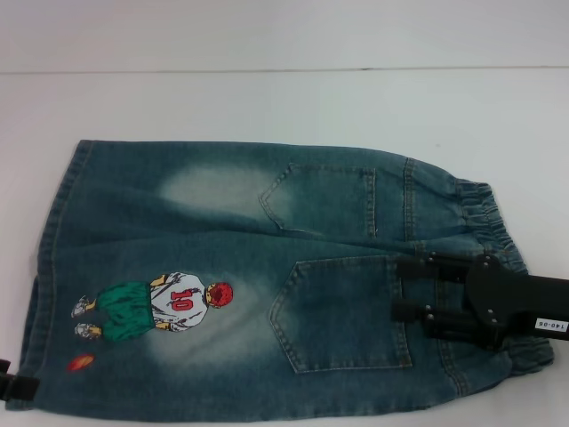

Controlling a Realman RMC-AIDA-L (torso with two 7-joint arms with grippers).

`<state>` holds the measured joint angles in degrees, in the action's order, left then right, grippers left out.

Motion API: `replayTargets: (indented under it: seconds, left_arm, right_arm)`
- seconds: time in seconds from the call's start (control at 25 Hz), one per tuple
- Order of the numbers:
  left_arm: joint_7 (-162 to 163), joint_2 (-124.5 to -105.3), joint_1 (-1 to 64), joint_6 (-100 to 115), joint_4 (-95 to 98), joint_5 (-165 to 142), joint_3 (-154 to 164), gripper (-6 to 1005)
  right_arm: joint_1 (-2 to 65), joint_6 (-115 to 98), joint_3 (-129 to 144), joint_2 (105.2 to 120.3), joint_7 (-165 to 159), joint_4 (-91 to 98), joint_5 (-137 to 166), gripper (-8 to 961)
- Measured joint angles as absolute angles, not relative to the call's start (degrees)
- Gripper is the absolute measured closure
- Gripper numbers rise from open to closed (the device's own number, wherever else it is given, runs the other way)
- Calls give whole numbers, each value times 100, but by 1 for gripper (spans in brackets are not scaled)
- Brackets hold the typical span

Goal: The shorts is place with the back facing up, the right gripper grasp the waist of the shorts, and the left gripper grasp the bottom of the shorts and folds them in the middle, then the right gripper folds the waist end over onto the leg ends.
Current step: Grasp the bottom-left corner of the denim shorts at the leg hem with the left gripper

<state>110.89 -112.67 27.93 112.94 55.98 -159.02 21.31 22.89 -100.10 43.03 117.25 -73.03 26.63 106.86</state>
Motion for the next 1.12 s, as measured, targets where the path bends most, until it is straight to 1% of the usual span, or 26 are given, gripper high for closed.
replayTargets:
  seconds: [0.52, 1.12]
  left_arm:
    - [11153, -11273, 2781, 11038, 5555, -16195, 2122, 139]
    - [11145, -11328, 2752, 11030, 5386, -16213, 2160, 139]
  right_arm:
    - [2258, -10012, 4291, 11692, -7294, 2663, 10684, 251]
    - [2243, -10104, 4226, 11672, -7294, 2663, 10678, 252]
